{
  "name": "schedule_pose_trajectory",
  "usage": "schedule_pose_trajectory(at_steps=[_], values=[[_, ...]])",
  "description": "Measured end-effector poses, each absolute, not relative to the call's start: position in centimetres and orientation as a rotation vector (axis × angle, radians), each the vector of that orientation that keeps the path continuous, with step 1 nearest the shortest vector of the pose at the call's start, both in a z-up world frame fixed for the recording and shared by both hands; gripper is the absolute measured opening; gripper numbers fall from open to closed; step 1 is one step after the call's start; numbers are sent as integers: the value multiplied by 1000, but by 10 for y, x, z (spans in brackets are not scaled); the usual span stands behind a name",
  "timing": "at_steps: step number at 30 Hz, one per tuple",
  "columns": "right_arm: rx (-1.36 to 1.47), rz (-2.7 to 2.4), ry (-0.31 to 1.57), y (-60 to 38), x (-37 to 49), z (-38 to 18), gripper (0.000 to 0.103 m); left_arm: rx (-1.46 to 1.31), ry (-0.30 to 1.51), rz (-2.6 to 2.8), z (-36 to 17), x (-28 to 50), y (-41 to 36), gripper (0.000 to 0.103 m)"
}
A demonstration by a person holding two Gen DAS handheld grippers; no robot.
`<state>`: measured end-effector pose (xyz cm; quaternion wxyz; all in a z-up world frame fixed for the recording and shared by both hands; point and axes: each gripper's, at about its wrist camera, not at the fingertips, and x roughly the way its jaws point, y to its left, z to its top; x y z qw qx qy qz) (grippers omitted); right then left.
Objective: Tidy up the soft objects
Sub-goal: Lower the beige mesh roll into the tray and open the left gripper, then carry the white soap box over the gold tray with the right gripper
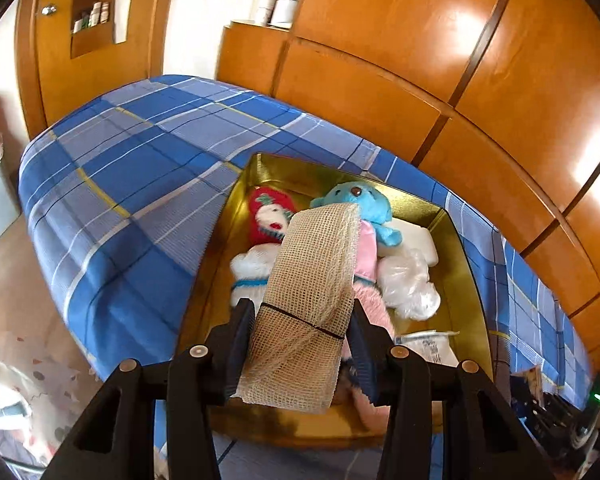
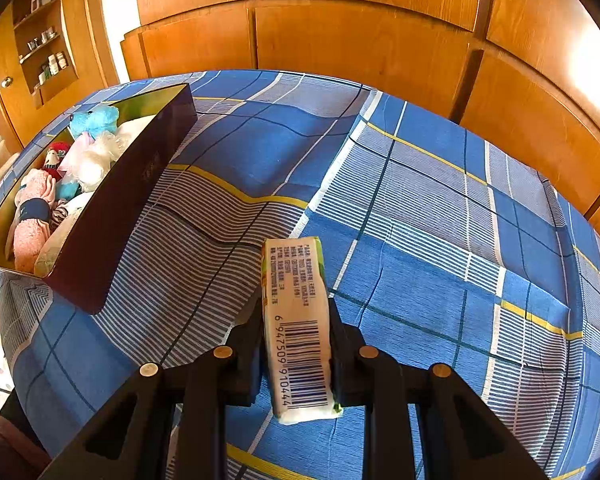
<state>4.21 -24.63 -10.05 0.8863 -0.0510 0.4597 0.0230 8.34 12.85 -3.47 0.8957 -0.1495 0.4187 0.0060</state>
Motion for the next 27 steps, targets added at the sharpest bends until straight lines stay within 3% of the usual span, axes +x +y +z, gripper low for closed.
schedule_pose_trajectory(at_steps=[8, 14, 27], values=[[-101, 48, 956, -246, 42, -101, 25, -196, 909, 64, -58, 136, 113, 51], [-97, 50, 956, -247, 43, -101, 25, -191, 920, 62, -67, 142, 114, 69], [-106, 47, 951, -246, 43, -102, 25, -175, 838, 68, -44, 104, 113, 70]])
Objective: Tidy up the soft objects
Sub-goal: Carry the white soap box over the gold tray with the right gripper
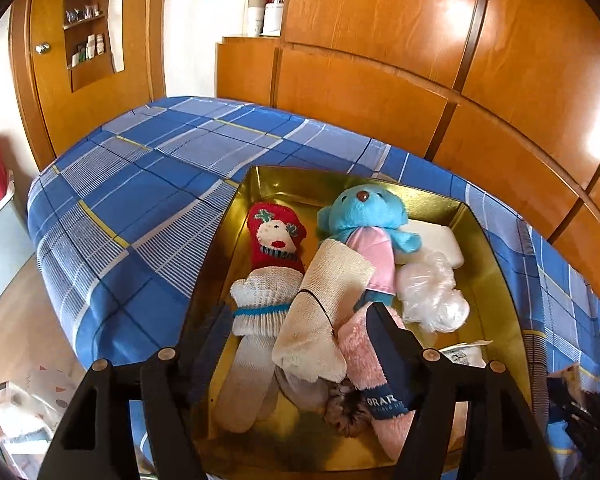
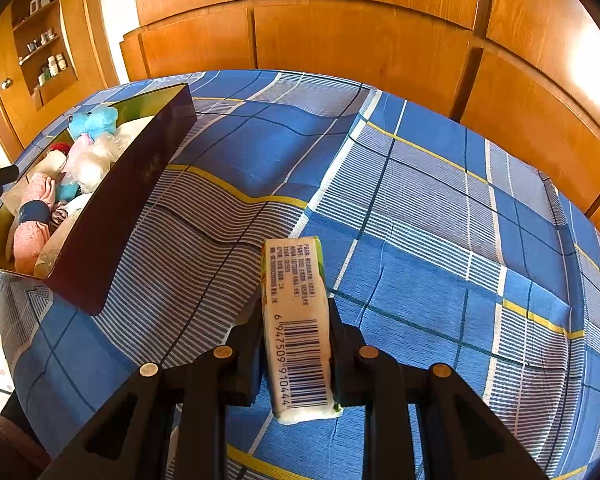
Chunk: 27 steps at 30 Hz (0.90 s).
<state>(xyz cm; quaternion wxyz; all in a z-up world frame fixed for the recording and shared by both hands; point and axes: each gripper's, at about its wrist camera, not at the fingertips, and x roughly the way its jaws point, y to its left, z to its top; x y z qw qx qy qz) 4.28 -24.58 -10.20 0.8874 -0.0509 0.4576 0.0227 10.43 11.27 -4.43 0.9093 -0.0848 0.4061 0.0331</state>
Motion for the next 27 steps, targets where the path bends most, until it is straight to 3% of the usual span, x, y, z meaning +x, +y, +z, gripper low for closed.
schedule_pose_trajectory(at_steps=[27], values=[[-139, 26, 941, -241, 41, -103, 25, -92, 702, 48, -5, 34, 91, 73]])
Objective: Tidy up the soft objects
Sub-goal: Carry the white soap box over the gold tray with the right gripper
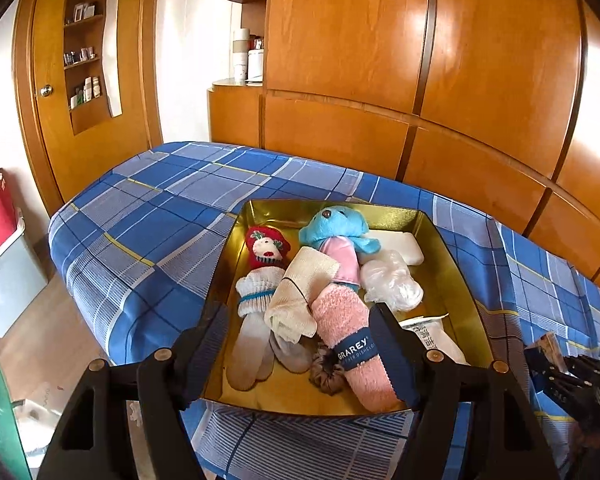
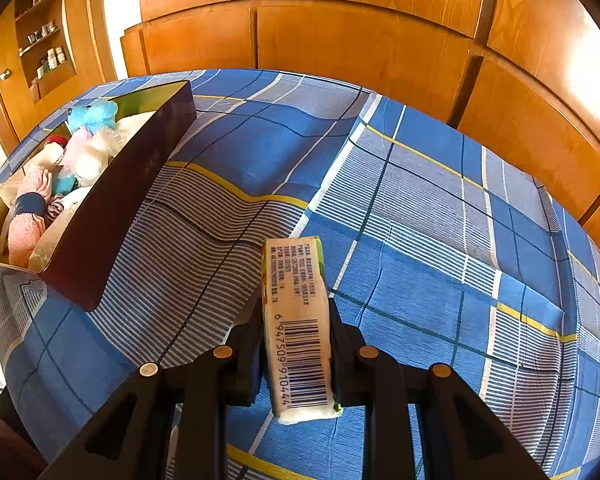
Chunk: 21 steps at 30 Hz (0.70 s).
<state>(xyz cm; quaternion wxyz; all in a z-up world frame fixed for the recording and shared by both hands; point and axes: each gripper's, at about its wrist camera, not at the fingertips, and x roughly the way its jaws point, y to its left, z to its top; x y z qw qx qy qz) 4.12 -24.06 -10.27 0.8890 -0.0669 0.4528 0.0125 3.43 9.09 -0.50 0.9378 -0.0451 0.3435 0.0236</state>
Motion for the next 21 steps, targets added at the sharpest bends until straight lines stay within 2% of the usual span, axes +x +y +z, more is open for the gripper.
schedule_pose_trajectory(at_steps=[21], values=[[-139, -14, 936, -239, 40, -101, 24, -115, 713, 41, -9, 27, 98, 73]])
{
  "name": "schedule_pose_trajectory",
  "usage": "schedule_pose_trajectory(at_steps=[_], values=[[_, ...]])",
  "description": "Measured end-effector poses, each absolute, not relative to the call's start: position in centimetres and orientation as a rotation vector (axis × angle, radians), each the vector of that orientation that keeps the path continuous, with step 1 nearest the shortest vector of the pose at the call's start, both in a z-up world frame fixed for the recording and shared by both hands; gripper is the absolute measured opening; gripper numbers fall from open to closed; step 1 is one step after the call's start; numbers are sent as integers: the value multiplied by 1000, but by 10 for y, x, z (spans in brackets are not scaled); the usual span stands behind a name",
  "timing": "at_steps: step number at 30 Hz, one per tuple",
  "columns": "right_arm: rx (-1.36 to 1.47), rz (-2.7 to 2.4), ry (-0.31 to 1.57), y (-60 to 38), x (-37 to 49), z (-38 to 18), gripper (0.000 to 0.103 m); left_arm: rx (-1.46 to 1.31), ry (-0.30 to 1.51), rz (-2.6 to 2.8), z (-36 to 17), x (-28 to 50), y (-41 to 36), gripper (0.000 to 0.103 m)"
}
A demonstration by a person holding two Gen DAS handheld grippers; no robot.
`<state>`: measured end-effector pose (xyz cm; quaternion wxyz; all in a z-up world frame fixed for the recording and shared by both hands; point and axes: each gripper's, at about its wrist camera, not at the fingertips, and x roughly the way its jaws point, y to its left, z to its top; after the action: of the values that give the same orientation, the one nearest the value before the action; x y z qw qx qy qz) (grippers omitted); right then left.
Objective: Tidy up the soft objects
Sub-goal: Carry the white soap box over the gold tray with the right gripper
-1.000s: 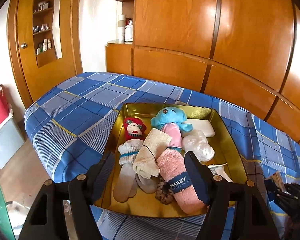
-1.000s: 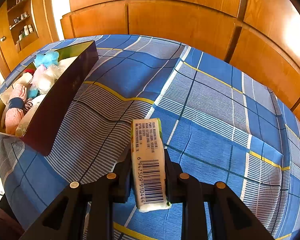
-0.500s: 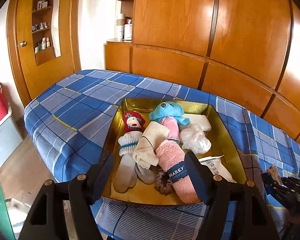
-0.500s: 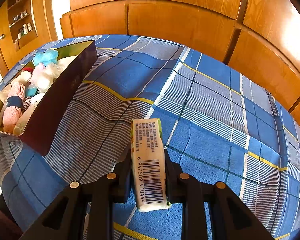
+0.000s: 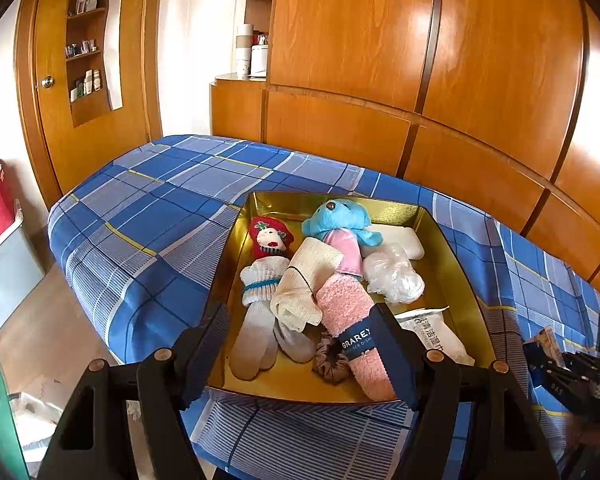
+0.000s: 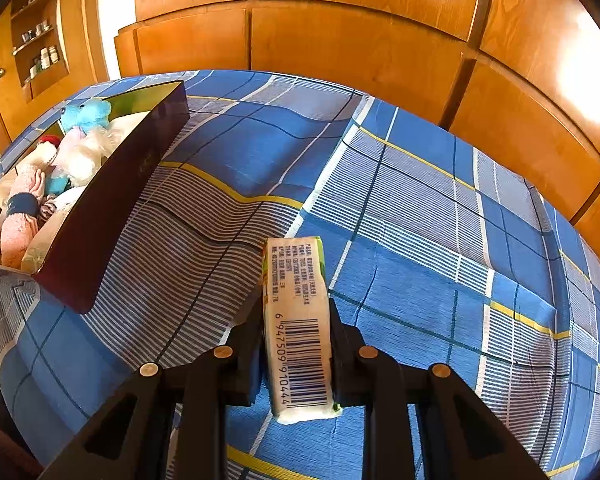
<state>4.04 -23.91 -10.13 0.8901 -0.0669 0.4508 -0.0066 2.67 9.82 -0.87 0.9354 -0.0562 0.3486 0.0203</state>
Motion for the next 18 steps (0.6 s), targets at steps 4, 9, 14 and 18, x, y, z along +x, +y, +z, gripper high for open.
schedule_pose_trajectory(at_steps=[4, 9, 14, 18], values=[[-96, -13, 933, -242, 41, -91, 24, -115, 714, 44, -10, 26, 101, 73], [-65, 64, 891, -226, 40, -66, 24, -124, 725, 51, -13, 27, 105, 73], [-69, 189, 884, -190, 44, -51, 24, -133, 722, 61, -14, 27, 110, 73], [-87, 292, 882, -157, 48, -45, 24, -148, 718, 76, -13, 27, 117, 73]])
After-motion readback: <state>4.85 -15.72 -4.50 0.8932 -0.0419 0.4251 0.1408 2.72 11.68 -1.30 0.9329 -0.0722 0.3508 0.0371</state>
